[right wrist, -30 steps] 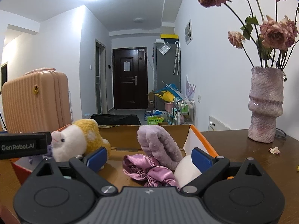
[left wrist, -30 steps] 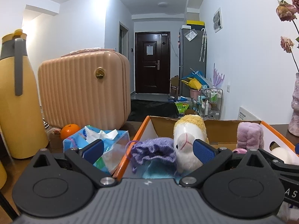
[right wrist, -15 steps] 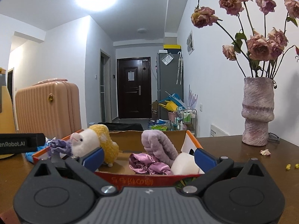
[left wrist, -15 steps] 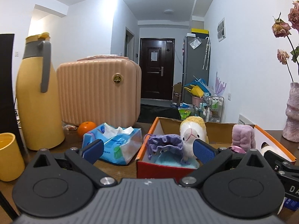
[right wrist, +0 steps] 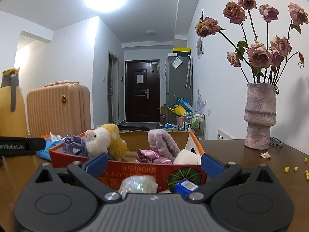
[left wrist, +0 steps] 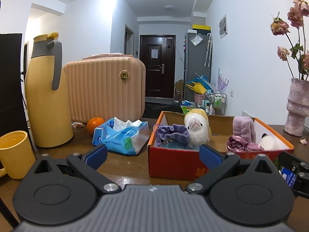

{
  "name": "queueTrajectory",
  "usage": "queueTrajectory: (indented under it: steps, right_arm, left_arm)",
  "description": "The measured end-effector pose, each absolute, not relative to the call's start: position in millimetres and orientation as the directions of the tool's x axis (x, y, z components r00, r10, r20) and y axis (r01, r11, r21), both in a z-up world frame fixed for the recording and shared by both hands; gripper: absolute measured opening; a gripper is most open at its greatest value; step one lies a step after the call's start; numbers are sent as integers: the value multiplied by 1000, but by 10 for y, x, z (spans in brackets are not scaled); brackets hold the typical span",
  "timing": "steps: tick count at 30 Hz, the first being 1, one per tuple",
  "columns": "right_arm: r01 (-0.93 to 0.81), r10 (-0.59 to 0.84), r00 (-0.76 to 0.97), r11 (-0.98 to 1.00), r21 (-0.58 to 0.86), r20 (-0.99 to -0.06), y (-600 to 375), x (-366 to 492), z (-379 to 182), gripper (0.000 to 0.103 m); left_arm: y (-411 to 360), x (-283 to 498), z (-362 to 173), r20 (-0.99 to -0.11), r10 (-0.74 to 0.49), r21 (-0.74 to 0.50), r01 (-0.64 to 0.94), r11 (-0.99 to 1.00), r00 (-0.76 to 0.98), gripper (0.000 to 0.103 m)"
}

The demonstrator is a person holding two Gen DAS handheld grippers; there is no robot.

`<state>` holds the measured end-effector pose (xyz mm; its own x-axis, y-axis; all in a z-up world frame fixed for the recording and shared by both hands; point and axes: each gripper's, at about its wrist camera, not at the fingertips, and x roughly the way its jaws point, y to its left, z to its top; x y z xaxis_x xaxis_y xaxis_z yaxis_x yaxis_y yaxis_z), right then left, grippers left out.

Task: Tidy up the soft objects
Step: 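Withdraw both grippers from the box back toward the table items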

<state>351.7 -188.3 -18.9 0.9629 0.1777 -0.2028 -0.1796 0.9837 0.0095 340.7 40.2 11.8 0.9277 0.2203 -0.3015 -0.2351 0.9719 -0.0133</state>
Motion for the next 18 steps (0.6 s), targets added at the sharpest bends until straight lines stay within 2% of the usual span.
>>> queueTrajectory:
  steps: [18]
  right_arm:
    - [-197, 189, 950, 980, -7, -249, -2004, 3140, -222, 103]
  left_arm:
    - [372, 3064, 54, -366, 154, -5, -167, 986, 918, 103]
